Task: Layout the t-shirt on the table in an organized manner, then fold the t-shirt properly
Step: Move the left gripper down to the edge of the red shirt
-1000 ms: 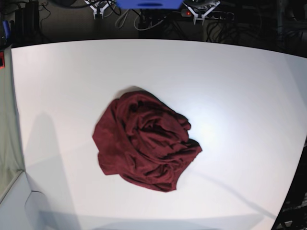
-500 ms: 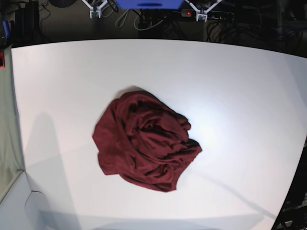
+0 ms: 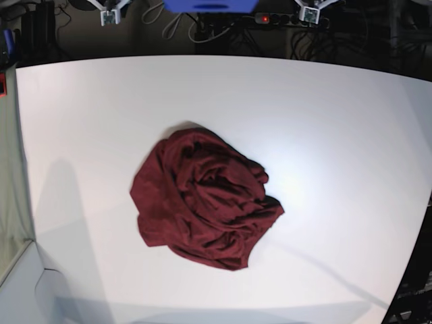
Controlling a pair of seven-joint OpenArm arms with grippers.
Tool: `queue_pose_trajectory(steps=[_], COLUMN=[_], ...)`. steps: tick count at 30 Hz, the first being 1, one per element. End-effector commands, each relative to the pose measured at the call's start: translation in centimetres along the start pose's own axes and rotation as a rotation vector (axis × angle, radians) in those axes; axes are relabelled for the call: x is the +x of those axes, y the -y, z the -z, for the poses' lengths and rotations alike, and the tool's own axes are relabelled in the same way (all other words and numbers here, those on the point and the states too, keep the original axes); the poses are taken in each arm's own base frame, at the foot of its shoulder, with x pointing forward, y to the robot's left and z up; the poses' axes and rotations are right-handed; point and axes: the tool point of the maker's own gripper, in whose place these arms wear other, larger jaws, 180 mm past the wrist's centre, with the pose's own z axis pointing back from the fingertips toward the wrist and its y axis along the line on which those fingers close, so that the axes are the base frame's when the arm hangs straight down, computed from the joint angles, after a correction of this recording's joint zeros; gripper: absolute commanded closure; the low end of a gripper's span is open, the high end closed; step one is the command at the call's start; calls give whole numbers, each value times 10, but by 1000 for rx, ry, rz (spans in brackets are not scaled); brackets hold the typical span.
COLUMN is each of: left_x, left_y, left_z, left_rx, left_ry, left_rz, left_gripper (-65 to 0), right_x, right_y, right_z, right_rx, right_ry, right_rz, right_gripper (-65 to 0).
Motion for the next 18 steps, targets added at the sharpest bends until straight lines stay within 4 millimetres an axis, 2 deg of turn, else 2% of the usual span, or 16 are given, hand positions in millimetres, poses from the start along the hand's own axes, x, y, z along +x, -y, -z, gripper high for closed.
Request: queue_pose_trajectory(steps=[1,4,8,13,18], left_x=[22,59,98,131,161], left_y=[-6,-14,-22,-30,-31], left_z=[-8,-27,-47,-59,-56], left_rx=[15,40,71,104,111], left_ry=[63,131,218,306,390], left_rz=[7,-3,-13,-29,-38], left_gripper=[-1,-1,-1,-1,-1], right_x=[18,61,111,142,180], right_y=[3,1,-1,-3,-16], right_z=[-10,-32,-57,-53,-47], right_rx=[4,8,11,14,47], right_ry=[51,123,223,305,404], right_rz=[-12,-17,-17,-9,-7], right_gripper=[0,0,0,0,0])
